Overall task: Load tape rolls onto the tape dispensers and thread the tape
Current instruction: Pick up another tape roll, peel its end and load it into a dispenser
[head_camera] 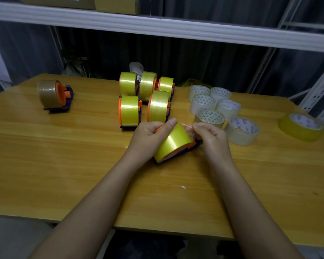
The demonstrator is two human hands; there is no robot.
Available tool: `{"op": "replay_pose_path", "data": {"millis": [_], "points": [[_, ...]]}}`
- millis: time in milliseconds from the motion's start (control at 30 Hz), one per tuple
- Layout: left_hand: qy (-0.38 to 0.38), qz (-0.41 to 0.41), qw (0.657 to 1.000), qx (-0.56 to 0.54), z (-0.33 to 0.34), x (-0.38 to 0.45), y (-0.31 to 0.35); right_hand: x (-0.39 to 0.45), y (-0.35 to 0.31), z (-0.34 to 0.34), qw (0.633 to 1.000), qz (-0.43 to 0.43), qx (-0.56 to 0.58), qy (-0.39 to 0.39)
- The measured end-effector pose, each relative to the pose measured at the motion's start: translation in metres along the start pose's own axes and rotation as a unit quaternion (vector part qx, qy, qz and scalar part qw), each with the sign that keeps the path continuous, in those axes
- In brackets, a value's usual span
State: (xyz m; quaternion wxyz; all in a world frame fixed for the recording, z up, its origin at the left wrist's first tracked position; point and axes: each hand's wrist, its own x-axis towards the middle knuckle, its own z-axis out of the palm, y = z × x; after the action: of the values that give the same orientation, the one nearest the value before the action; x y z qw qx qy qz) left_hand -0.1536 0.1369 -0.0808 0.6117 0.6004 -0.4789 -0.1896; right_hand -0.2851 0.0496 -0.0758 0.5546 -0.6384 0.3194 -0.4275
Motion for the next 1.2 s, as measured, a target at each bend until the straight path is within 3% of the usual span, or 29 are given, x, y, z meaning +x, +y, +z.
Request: {"op": "replay_pose_path", "data": {"millis": [267,733,1033,1200], "points": [[-0.006,0.031,0.999,0.012,0.000,-0.003,0.000,-0.002,0.001,0.000,0.998,-0.050,-0.043,-0.016],[-0.015,0.029,0.999,0.016,0.004,-0.006,0.002,0.000,0.005,0.001,0.998,-0.053,-0.033,0.005],[-0.013,0.041,0.999,0.025,0.003,-0.005,0.001,0.004,0.005,-0.002,0.997,-0.038,-0.029,0.064],[-0.029,0.037,0.999,0.004,0.002,-0.006,0.000,0.003,0.009,-0.001,0.992,-0.073,-0.048,0.089]]}}
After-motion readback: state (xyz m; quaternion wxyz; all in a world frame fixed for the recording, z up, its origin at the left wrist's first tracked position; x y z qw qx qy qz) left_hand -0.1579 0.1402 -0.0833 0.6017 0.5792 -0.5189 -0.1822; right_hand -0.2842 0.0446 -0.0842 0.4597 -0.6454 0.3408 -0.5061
